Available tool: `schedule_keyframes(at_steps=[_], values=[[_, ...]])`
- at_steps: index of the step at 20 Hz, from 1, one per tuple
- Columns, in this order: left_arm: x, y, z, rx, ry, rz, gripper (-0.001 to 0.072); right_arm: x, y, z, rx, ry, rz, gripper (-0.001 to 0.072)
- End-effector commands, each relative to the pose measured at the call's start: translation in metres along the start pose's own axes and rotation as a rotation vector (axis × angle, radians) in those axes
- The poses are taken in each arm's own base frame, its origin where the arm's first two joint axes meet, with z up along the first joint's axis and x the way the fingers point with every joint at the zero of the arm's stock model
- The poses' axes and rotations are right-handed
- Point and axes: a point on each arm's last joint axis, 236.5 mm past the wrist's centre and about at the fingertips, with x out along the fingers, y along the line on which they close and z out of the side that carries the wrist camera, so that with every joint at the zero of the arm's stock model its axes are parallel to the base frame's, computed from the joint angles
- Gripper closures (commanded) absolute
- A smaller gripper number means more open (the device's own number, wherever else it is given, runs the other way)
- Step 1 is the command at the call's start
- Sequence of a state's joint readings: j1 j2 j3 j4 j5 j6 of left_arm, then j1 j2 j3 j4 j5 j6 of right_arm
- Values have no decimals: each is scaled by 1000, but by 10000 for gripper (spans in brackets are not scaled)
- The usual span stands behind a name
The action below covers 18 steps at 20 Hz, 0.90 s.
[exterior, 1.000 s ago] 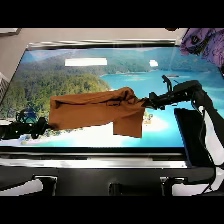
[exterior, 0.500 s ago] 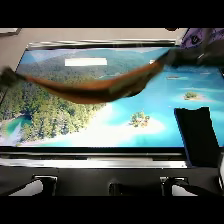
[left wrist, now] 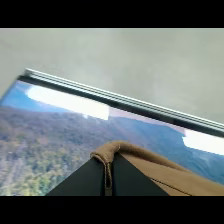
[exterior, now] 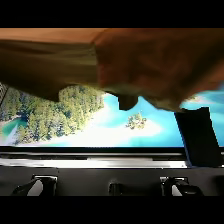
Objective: Fold the clothes and pants, and hang the long-sleeved shirts on hangers.
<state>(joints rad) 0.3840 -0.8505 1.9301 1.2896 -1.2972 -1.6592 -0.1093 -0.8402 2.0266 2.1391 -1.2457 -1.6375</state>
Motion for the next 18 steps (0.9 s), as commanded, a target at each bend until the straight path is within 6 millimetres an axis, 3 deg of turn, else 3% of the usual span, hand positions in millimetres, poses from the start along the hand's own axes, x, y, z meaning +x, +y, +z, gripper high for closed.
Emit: schedule_keyframes(at_steps=[1,3,5,7,9,11,13,16,18], values=[[-55,14,-3,-2,-28,114,697,-49,12,17,34,-89,-66,680],[-46,16,-6,-6,-8,117,697,-33,2,4,69,-27,-72,680],[-16,24,-24,-4,76,116,697,-1,-18,-22,129,93,-80,680],[35,32,-64,7,234,79,697,45,-49,-63,224,259,-101,680],[92,44,-125,-18,433,59,697,97,-82,-115,320,429,-108,680],[149,57,-195,-18,610,61,696,151,-114,-176,416,587,-98,679],[206,66,-255,-13,707,74,697,201,-139,-253,463,752,-92,679],[285,70,-323,-34,758,77,697,269,-158,-378,496,935,-96,679],[328,73,-353,-53,748,84,697,307,-177,-439,528,941,-136,679]])
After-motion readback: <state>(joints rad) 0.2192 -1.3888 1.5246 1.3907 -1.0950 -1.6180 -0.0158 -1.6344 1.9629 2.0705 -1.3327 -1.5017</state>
